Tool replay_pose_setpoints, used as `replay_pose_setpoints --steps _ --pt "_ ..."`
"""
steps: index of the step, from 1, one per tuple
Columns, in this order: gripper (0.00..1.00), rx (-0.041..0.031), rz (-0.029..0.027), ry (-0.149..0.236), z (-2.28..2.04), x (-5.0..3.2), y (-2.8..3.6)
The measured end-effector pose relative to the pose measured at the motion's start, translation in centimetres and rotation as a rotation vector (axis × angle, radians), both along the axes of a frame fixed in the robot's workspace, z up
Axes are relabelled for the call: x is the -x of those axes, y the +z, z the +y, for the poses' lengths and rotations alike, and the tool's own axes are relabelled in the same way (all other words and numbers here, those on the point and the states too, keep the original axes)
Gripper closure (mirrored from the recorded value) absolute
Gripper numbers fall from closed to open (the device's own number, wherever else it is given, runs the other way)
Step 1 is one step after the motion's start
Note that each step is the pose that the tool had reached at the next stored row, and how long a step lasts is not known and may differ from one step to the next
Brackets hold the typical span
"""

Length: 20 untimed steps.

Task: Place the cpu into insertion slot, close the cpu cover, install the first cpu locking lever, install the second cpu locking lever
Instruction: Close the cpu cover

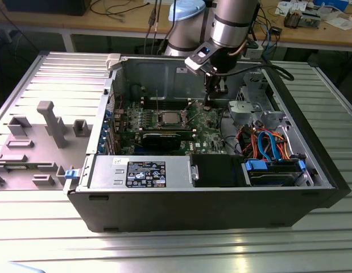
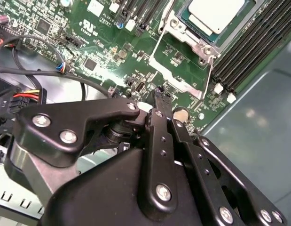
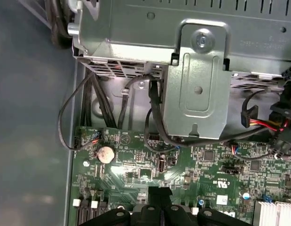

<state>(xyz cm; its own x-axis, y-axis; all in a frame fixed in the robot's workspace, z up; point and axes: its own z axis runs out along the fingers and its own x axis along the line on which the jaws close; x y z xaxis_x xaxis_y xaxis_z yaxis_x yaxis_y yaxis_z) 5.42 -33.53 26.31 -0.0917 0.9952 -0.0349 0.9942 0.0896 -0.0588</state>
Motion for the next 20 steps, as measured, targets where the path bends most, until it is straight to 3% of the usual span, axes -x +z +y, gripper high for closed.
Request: replay_pose_setpoints --steps 4,6,10,13,20 --pt "0.89 -0.0025 0.0011 0.000 0.09 -0.01 -0.74" --pt "0.89 -0.0101 0.0011 0.000 0.09 0.02 -0.88" --pt "0.89 -0.0146 0.0011 0.000 0.08 0.49 -0.92" --pt "0.89 -0.0222 0.0010 0.000 0.09 0.82 -0.93" --pt "0.89 -0.0267 0.0012 0.000 0.08 1.82 -0.91"
